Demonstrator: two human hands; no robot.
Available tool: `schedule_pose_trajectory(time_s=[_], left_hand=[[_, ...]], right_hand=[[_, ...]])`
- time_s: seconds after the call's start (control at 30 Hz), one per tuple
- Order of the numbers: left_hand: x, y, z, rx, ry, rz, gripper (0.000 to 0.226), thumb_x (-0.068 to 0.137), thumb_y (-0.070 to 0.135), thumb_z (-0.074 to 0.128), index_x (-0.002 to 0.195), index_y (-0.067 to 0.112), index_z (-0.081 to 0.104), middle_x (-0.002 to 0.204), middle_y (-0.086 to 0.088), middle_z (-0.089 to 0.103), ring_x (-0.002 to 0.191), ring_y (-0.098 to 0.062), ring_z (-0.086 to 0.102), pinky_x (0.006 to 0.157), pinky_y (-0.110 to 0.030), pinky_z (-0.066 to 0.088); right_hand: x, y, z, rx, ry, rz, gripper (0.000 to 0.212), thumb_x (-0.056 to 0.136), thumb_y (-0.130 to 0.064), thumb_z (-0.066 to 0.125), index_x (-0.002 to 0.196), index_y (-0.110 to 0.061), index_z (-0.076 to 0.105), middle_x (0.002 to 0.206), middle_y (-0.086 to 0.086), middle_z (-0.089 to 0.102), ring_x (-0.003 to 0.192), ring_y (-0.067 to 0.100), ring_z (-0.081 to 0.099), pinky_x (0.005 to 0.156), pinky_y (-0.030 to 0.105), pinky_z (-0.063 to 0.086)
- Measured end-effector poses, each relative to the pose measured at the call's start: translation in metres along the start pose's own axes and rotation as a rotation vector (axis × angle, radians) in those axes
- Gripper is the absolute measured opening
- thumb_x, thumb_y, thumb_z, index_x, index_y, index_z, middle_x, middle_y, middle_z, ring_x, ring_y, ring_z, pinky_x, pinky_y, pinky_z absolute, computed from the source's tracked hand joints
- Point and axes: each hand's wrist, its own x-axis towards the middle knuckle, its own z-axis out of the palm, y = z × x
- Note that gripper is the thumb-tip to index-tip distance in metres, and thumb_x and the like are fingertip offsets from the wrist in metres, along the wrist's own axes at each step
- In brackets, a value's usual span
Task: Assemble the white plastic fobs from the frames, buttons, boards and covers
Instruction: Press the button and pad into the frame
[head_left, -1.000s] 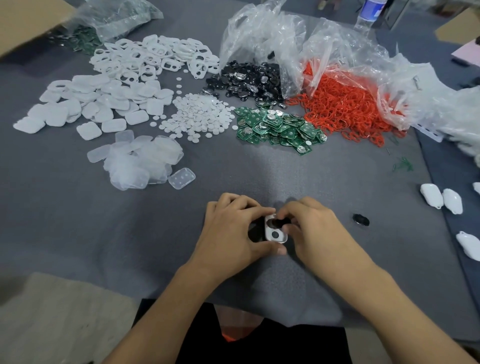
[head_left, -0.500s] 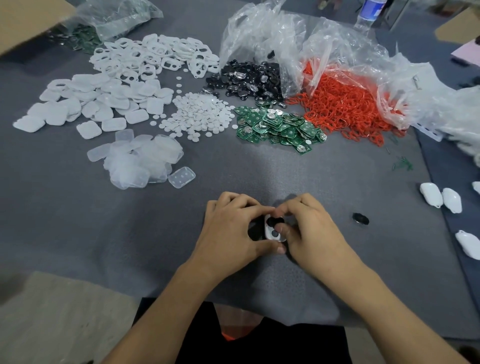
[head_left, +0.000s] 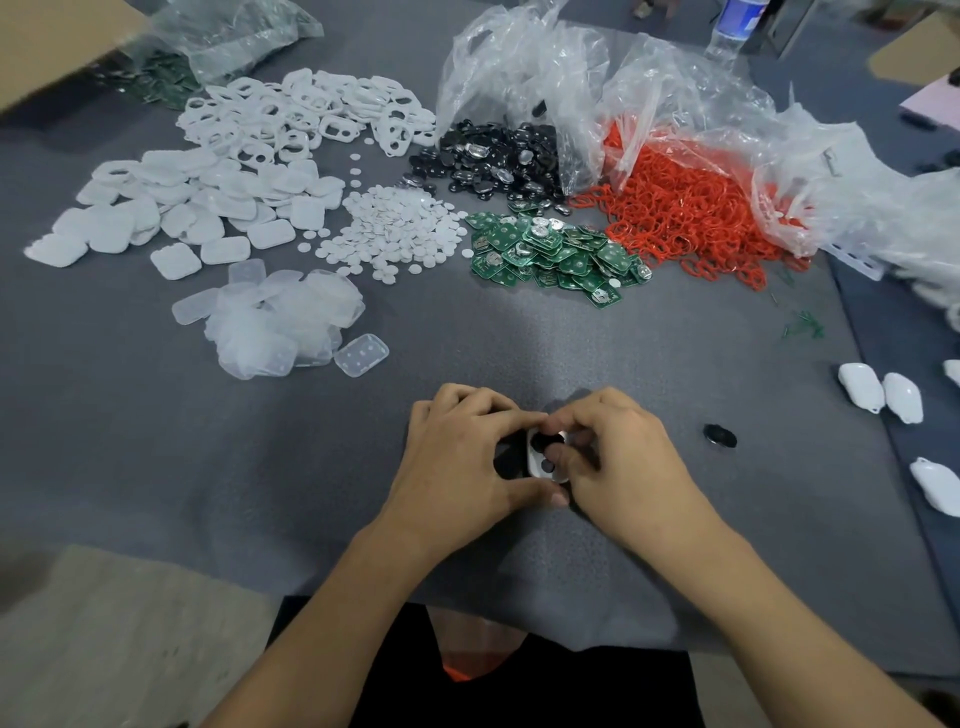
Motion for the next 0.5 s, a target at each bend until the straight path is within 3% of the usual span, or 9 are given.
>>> schedule_pose_trajectory(time_s=[0.17, 0.37, 0.5], left_hand=[[0.0006, 0.0010, -0.0012, -0.003, 0.000, -0.003, 0.079, 0.057, 0.091, 0.055, 0.121, 0.048, 0.069, 0.109, 0.024, 0.059, 0.115, -0.006, 0.043, 0.091, -0.031, 0.028], [0.0012, 0.0035, -0.0023, -0.022, 0.001, -0.016, 0.078, 0.054, 0.089, 0.055, 0.120, 0.049, 0.069, 0.109, 0.024, 0.059, 0.114, -0.006, 0.042, 0.088, -0.027, 0.022], [0.0040, 0.0066, -0.0083, -0.019, -0.088, -0.059, 0.072, 0.057, 0.084, 0.065, 0.121, 0.051, 0.068, 0.111, 0.024, 0.057, 0.116, -0.007, 0.038, 0.090, -0.029, 0.022]], right_hand=[[-0.0008, -0.0046, -0.0019, -0.008, -0.004, 0.015, 0.022, 0.082, -0.001, 0.074, 0.094, -0.020, 0.075, 0.094, -0.007, 0.056, 0.075, -0.007, 0.051, 0.070, -0.001, 0.038], [0.0043, -0.0094, -0.0046, -0.061, -0.024, 0.043, 0.023, 0.073, -0.002, 0.078, 0.090, -0.018, 0.078, 0.090, -0.002, 0.061, 0.072, 0.009, 0.054, 0.065, -0.001, 0.038], [0.0070, -0.0093, -0.0034, -0.040, -0.019, 0.086, 0.025, 0.067, -0.004, 0.081, 0.082, -0.024, 0.079, 0.080, -0.010, 0.059, 0.067, 0.001, 0.055, 0.062, 0.003, 0.041]])
